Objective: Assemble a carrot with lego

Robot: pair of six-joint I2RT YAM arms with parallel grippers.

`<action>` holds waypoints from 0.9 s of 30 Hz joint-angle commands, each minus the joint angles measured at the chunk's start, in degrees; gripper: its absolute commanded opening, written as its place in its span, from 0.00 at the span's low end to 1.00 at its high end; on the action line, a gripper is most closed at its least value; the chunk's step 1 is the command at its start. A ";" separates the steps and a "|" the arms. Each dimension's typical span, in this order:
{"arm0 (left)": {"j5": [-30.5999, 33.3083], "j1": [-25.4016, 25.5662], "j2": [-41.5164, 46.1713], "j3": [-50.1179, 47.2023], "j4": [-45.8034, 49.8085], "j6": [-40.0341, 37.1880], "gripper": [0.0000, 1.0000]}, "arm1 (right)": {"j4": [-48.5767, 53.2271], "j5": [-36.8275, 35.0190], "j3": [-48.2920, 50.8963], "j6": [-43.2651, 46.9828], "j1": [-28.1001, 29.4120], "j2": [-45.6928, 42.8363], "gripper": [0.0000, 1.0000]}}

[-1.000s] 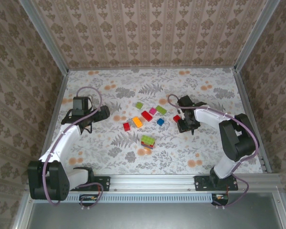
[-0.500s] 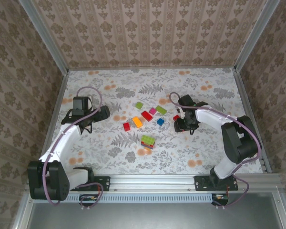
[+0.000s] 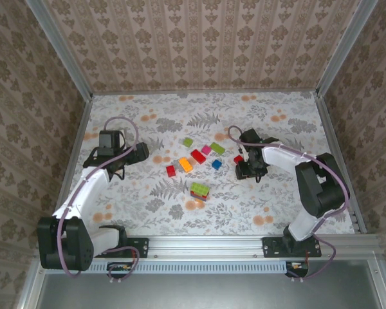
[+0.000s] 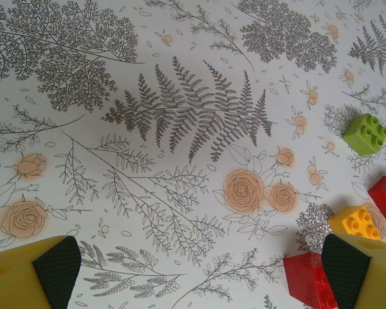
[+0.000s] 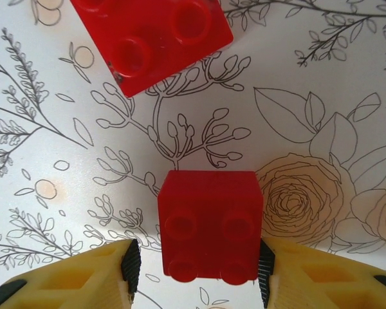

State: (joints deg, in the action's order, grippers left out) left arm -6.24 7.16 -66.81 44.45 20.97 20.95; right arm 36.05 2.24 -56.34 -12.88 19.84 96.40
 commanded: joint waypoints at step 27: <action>-0.35 1.19 -0.70 2.18 -0.24 -1.71 1.00 | -3.79 5.14 -0.30 -1.18 -3.41 1.78 0.51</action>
State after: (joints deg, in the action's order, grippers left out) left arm -6.26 7.90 -67.18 45.10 20.78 20.49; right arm 33.93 5.26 -56.55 -13.67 16.84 97.89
